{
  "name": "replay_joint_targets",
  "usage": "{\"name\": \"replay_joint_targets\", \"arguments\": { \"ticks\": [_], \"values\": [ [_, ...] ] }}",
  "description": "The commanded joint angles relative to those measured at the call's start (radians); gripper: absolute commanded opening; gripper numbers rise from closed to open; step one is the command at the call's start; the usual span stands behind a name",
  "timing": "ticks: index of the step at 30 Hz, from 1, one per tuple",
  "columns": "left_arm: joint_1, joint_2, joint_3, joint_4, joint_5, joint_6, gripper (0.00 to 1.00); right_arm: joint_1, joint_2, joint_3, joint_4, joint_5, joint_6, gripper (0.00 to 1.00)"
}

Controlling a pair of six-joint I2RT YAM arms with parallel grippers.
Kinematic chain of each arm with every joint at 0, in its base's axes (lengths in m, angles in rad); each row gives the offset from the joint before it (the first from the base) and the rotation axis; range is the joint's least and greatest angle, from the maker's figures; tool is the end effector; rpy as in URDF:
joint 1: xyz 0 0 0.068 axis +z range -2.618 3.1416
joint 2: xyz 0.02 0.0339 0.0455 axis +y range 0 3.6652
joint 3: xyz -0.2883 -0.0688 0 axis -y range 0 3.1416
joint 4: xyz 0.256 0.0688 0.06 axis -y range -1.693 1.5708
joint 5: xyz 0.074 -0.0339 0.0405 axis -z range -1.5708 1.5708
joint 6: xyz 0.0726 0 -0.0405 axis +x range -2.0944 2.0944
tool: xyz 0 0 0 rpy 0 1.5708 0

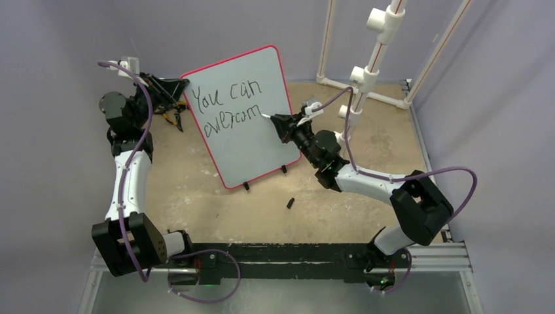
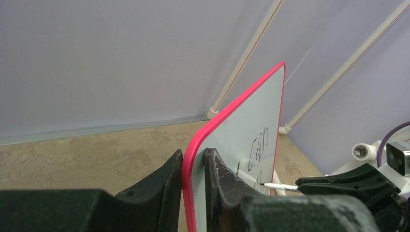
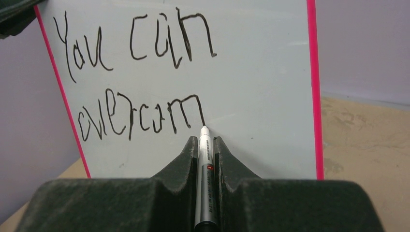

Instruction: Write a sentence on the whiteboard

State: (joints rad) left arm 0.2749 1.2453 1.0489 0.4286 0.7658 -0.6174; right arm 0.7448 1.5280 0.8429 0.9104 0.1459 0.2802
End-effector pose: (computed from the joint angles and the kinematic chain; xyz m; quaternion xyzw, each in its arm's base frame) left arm 0.3154 0.0367 0.4246 0.0160 0.6456 -0.3524 0.6773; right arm 0.2910 0.2539 0.3186 -0.0876 0.6179 0.3429 0.7021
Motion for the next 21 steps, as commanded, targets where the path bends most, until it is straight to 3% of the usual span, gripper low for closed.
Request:
{"name": "replay_joint_targets", "arguments": {
  "ticks": [1,10,21],
  "values": [
    [0.004,-0.001,-0.011,0.004,0.016,-0.003,0.17,-0.012,-0.03,-0.041,-0.004,0.019,0.02,0.0],
    [0.004,0.002,-0.012,0.004,0.016,-0.002,0.16,-0.012,-0.099,-0.034,0.036,0.008,0.021,0.0],
    [0.005,0.002,-0.012,0.004,0.018,-0.004,0.16,-0.017,-0.034,0.051,0.012,-0.008,0.026,0.0]
  ]
}}
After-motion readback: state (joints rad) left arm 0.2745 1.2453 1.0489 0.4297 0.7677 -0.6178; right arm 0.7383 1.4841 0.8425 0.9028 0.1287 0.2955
